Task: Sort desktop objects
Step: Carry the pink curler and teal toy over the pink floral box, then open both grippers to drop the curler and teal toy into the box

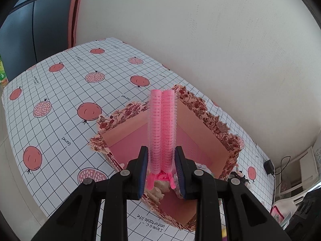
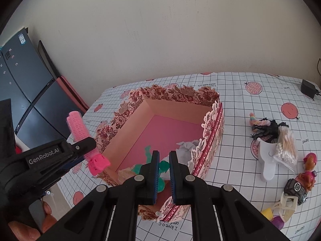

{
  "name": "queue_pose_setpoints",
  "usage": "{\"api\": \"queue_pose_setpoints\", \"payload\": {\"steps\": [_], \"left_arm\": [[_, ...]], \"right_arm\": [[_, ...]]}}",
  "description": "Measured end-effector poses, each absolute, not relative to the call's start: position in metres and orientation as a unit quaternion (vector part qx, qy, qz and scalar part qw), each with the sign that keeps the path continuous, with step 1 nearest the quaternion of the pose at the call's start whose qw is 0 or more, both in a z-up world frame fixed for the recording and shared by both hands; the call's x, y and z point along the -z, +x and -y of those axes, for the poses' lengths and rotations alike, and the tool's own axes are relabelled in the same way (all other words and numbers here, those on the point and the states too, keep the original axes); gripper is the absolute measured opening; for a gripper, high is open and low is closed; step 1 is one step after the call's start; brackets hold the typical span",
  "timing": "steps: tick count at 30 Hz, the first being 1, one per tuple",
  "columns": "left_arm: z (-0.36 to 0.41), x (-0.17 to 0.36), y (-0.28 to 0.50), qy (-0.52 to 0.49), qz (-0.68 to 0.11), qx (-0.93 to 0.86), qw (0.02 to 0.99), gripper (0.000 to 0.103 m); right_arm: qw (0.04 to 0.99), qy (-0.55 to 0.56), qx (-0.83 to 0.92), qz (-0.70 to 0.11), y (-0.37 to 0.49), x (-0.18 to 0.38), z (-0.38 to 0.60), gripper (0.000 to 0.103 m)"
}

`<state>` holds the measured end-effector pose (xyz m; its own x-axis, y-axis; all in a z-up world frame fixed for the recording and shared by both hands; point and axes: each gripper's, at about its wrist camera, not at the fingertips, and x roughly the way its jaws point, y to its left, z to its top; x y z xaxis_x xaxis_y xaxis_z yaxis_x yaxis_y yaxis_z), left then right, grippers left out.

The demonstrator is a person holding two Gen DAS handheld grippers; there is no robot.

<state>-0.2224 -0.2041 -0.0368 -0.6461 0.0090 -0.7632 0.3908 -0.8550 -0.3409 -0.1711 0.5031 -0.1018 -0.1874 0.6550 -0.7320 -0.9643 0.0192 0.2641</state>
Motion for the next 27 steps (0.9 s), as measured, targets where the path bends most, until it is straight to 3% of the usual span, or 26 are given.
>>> {"api": "queue_pose_setpoints", "payload": {"steps": [21,27], "left_arm": [[0.198,0.063,-0.234,0.45,-0.25,0.85,0.112,0.029],[0.198,0.061,-0.233,0.448,-0.252,0.85,0.112,0.045]], "right_arm": [[0.599,-0.228,-0.656,-0.398,-0.174,0.122,-0.512,0.014],[0.599,-0.23,-0.655,-0.4,-0.175,0.122,-0.512,0.017]]}}
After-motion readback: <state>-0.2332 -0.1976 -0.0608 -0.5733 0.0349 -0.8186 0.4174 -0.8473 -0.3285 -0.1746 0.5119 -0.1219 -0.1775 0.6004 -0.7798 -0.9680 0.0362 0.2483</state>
